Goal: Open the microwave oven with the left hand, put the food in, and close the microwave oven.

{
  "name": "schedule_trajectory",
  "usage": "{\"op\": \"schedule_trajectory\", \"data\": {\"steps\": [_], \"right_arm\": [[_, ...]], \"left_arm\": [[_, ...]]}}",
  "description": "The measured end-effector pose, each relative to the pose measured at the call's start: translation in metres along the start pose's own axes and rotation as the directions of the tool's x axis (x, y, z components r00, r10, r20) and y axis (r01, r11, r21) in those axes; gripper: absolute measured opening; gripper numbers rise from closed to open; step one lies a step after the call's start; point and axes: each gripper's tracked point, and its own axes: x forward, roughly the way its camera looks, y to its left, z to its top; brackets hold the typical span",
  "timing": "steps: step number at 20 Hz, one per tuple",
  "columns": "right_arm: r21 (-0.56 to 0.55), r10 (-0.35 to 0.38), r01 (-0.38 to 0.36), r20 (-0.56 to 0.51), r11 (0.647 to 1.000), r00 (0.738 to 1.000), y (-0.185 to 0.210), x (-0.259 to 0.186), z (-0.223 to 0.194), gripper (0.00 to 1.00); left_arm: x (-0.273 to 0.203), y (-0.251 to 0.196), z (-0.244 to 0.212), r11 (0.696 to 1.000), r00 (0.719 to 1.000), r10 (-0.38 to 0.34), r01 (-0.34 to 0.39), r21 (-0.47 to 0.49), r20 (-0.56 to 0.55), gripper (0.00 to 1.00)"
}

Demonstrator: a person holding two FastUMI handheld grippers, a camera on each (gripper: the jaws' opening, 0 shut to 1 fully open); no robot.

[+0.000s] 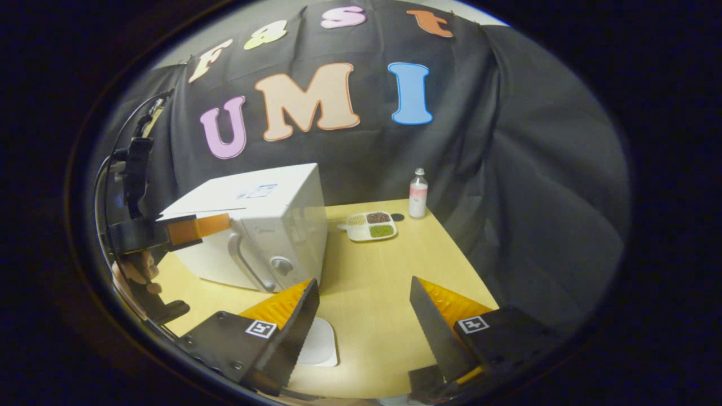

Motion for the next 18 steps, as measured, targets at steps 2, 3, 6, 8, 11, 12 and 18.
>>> {"op": "schedule_trajectory", "data": {"steps": [2, 3, 6, 8, 11, 12, 18], "right_arm": [[0.002, 0.023, -0.023, 0.012, 1.000, 1.000, 0.008, -0.002, 0.009, 0.92], [0.002, 0.035, -0.035, 0.019, 0.999, 0.999, 0.013, -0.003, 0.014, 0.92], [-0.008, 0.071, -0.070, 0.057, 0.997, 0.996, 0.026, -0.004, 0.036, 1.00], [-0.023, 0.092, -0.090, 0.087, 0.996, 0.992, 0.035, -0.006, 0.051, 1.00], [-0.050, 0.125, -0.120, 0.116, 0.992, 0.985, 0.047, -0.010, 0.071, 0.92], [-0.058, 0.138, -0.132, 0.126, 0.990, 0.982, 0.052, -0.013, 0.078, 0.92], [-0.098, 0.184, -0.168, 0.187, 0.981, 0.965, 0.065, -0.024, 0.117, 0.92]], "left_arm": [[-0.016, 0.006, 0.001, 1.000, 1.000, 0.014, -0.014, -0.017, 0.005, 0.01], [-0.027, 0.012, 0.002, 0.999, 1.000, 0.027, -0.027, -0.026, 0.006, 0.01], [-0.055, 0.031, 0.008, 0.996, 0.996, 0.083, -0.082, -0.033, 0.023, 0.07], [-0.075, 0.046, 0.016, 0.992, 0.991, 0.126, -0.125, -0.031, 0.043, 0.08], [-0.096, 0.056, 0.026, 0.986, 0.984, 0.163, -0.160, -0.046, 0.068, 0.17], [-0.102, 0.058, 0.027, 0.984, 0.983, 0.172, -0.168, -0.062, 0.066, 0.21], [-0.124, 0.068, 0.041, 0.973, 0.967, 0.229, -0.224, -0.058, 0.114, 0.70]]}}
